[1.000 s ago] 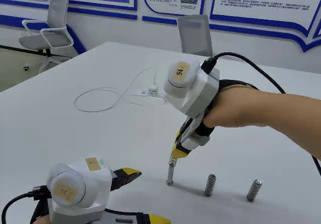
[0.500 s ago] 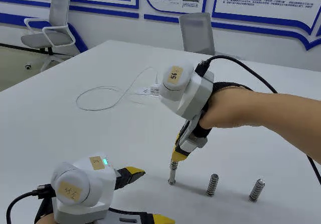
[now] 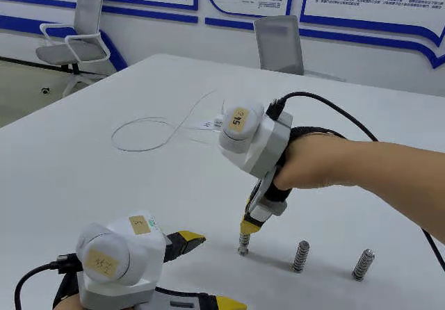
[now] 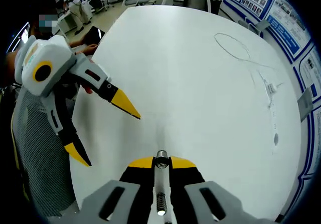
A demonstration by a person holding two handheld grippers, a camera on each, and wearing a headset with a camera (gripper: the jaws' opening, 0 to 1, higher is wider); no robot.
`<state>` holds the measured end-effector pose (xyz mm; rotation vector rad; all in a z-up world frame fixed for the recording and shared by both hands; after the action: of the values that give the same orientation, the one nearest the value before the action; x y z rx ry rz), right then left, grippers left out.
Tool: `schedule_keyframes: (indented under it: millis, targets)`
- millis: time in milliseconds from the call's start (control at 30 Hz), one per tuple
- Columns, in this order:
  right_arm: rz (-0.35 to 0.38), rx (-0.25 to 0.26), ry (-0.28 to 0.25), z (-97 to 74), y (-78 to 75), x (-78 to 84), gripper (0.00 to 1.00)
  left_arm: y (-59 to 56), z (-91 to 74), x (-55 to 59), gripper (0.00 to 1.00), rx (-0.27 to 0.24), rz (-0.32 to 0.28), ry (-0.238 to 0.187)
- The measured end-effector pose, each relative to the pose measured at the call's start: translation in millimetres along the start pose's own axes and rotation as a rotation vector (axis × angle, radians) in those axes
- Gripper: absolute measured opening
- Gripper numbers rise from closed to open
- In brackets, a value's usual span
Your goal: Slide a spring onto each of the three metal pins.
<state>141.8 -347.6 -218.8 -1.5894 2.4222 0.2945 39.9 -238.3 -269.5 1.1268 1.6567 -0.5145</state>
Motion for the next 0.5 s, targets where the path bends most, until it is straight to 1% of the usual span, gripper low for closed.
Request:
schedule_keyframes:
  millis: [167, 500]
  targets:
    - [0.013, -0.007, 0.004, 6.5, 0.1, 3.2, 0.12, -0.1, 0.1, 1.2, 0.71, 0.001, -0.002, 0.005]
    - [0.036, -0.018, 0.002, 12.9, 2.1, 6.5, 0.12, 0.2, 1.6, -1.3, 0.71, 0.008, 0.003, 0.008]
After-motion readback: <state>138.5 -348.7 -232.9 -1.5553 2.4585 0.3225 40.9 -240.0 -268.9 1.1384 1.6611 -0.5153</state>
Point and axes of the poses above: the centre of the closed fingertips' face, and the gripper's own axes: z roughly forward along the fingers, y roughly to its left, x roughly out of its underside, the point moved 9 cm from there along -z, roughly backward along the fingers, and after that the axes turned 13 degrees about z, right-handed, at the moved point
